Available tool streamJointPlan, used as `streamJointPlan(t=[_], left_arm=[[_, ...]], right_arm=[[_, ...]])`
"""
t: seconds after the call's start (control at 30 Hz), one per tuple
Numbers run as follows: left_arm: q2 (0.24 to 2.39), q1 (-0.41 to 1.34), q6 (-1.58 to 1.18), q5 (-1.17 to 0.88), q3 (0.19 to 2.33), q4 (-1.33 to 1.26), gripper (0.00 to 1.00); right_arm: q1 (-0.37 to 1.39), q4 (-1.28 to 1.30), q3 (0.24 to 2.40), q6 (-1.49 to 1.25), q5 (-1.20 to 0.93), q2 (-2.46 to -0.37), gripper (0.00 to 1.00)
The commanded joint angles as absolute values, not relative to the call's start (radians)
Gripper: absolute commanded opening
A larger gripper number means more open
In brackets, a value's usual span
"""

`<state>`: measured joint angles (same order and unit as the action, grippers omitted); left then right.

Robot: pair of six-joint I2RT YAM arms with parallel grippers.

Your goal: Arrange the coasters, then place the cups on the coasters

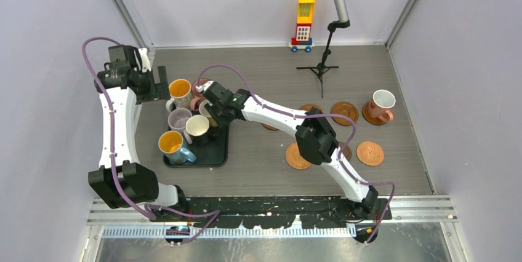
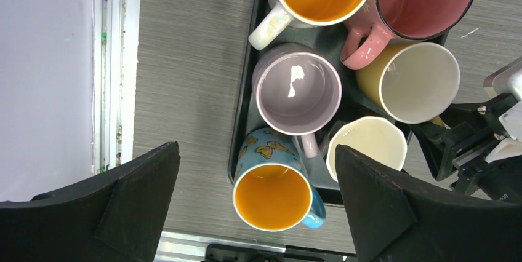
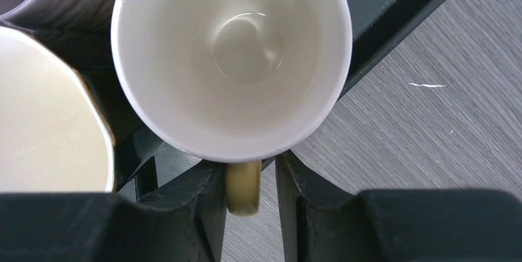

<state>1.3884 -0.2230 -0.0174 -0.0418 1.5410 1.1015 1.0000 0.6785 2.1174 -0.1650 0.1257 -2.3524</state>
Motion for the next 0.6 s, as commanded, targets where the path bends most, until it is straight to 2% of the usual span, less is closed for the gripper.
streamJointPlan(t=[0.0,0.2,0.33,0.57], left_arm=[[1.37,-0.226,-0.005,-0.023,1.566,1.061,1.0],[1.37,-0.228,-0.005,-0.02,1.571,1.057,1.0],[1.373,-0.228,0.021,-0.027,1.575,1.056,1.0],[1.383,-0.227,0.046,-0.062,1.586,1.048,1.0]], right_arm=[[0.994,0.645,2.166,-0.165,0.143,-2.351,0.34],[0.994,0.646,2.141,-0.134,0.126,-2.286,0.02],[0.99,0.596,2.073,-0.106,0.116,-2.201,0.0],[0.977,0.347,1.838,-0.038,0.022,-1.995,0.0]])
